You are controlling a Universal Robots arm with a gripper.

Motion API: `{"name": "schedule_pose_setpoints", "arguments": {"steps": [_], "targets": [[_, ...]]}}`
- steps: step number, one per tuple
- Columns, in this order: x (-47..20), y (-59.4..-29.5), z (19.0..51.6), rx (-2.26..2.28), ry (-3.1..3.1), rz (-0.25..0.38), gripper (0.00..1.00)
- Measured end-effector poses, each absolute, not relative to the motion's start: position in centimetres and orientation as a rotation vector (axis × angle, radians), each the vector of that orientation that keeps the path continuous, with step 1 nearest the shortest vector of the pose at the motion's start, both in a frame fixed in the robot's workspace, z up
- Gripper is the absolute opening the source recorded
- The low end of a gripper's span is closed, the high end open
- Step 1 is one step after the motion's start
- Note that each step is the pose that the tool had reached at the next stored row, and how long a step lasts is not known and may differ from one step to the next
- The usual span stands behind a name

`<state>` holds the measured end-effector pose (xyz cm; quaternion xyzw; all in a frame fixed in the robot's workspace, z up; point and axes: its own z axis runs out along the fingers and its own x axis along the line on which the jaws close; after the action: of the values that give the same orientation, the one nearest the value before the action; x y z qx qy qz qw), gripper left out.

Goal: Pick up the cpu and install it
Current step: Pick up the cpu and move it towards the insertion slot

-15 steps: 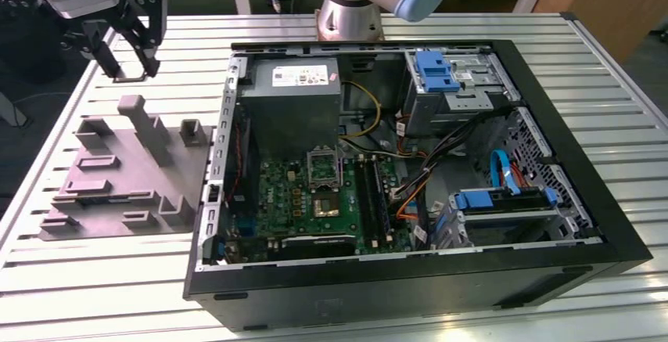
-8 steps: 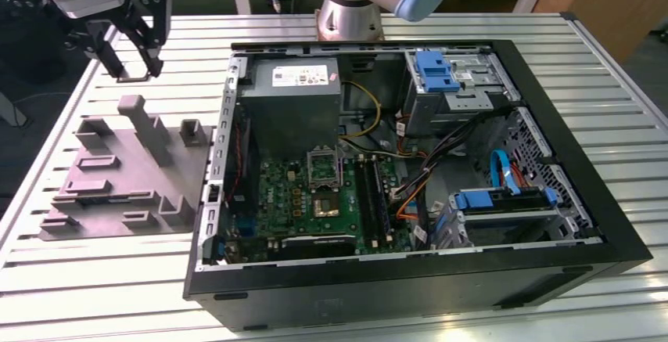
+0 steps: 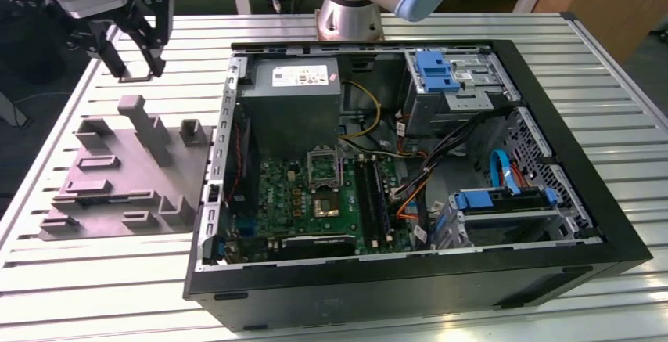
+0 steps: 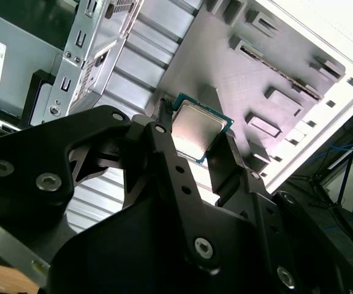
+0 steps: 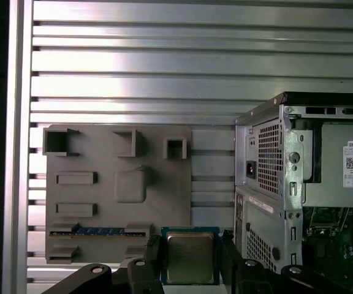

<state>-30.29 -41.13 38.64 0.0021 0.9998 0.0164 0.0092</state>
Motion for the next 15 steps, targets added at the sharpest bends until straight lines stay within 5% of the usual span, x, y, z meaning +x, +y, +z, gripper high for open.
{"name": "schedule_pose_setpoints", "arguments": {"steps": [15], "targets": [[-29.1,-41.1,38.6,0.007,3.123,0.051,0.47]]}}
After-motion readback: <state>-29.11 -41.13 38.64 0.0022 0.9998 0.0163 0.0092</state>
